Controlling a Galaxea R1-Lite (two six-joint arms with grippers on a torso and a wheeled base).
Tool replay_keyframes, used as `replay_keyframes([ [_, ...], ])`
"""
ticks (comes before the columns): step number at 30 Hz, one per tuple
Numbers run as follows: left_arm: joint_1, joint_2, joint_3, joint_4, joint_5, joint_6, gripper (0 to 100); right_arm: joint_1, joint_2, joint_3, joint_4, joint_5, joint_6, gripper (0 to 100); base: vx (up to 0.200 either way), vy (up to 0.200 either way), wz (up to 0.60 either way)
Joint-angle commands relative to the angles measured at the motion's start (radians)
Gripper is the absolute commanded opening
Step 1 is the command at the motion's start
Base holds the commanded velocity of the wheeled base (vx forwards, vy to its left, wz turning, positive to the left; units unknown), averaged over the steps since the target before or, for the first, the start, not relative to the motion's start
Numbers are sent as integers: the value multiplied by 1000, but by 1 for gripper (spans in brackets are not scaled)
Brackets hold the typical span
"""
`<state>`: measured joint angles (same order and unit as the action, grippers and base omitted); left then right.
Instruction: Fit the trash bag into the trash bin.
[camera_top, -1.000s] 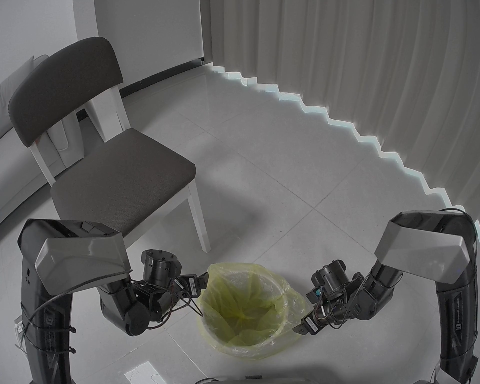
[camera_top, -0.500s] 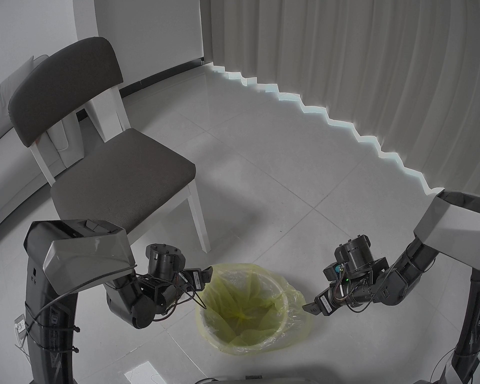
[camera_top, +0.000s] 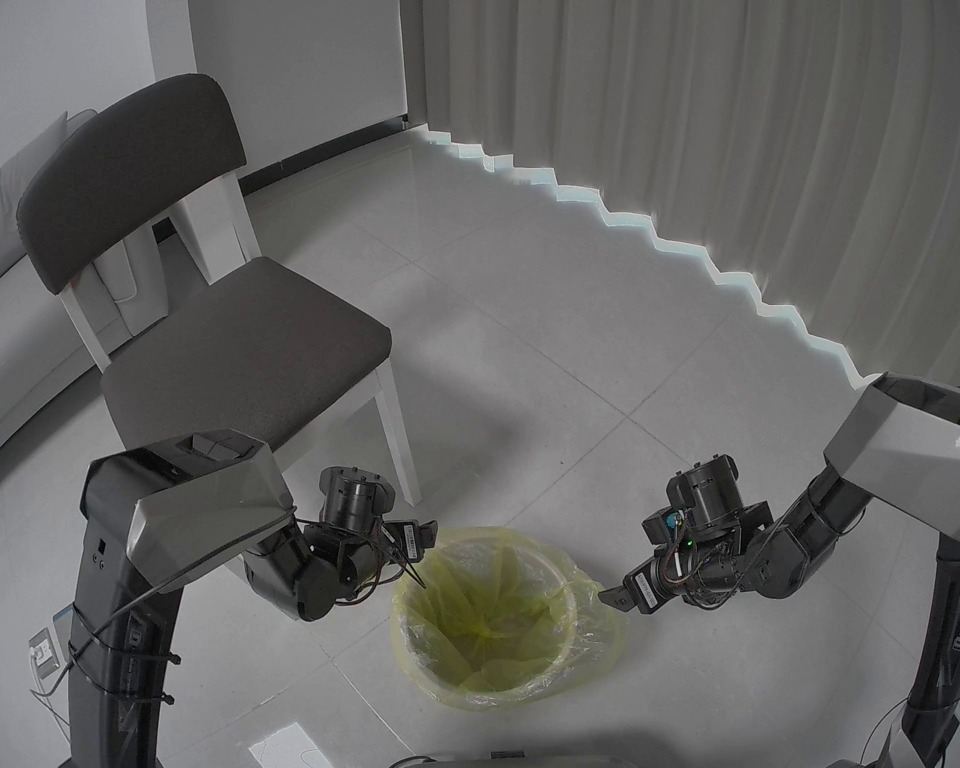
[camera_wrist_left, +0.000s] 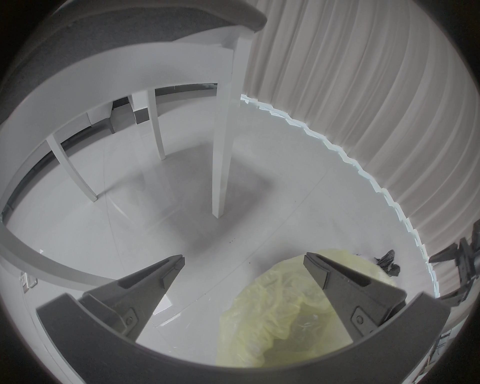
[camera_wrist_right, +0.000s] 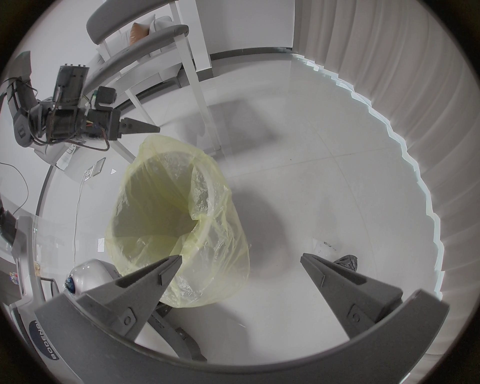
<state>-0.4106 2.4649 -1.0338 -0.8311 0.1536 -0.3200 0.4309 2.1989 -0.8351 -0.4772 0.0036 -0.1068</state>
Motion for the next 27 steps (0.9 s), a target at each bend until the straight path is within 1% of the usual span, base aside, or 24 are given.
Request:
replay_keyframes([
  [1, 21, 71, -80, 41, 1, 24, 100, -17, 7, -13, -18, 3, 7, 100, 0, 0, 0],
  [7, 35, 95, -126, 107, 3, 56, 100, -61, -42, -16, -37, 24, 21, 100, 0, 0, 0],
  [9, 36, 126, -180, 124, 3, 65, 100, -86, -81, -12, -35, 55, 24, 100, 0, 0, 0],
  [14, 36, 138, -255, 190, 1, 76, 100, -126, -111, 10, -31, 61, 22, 100, 0, 0, 0],
  [18, 36, 114, -236, 187, 1, 75, 100, -153, -108, 24, -29, 62, 18, 100, 0, 0, 0],
  [21, 38, 60, -190, 184, 0, 71, 100, -158, -96, 33, -35, 73, 16, 100, 0, 0, 0],
  [26, 38, -20, -130, 176, -2, 67, 100, -132, -57, 30, -37, 84, 21, 100, 0, 0, 0],
  [27, 36, -44, -103, 161, -2, 67, 100, -110, -33, 24, -40, 84, 22, 100, 0, 0, 0],
])
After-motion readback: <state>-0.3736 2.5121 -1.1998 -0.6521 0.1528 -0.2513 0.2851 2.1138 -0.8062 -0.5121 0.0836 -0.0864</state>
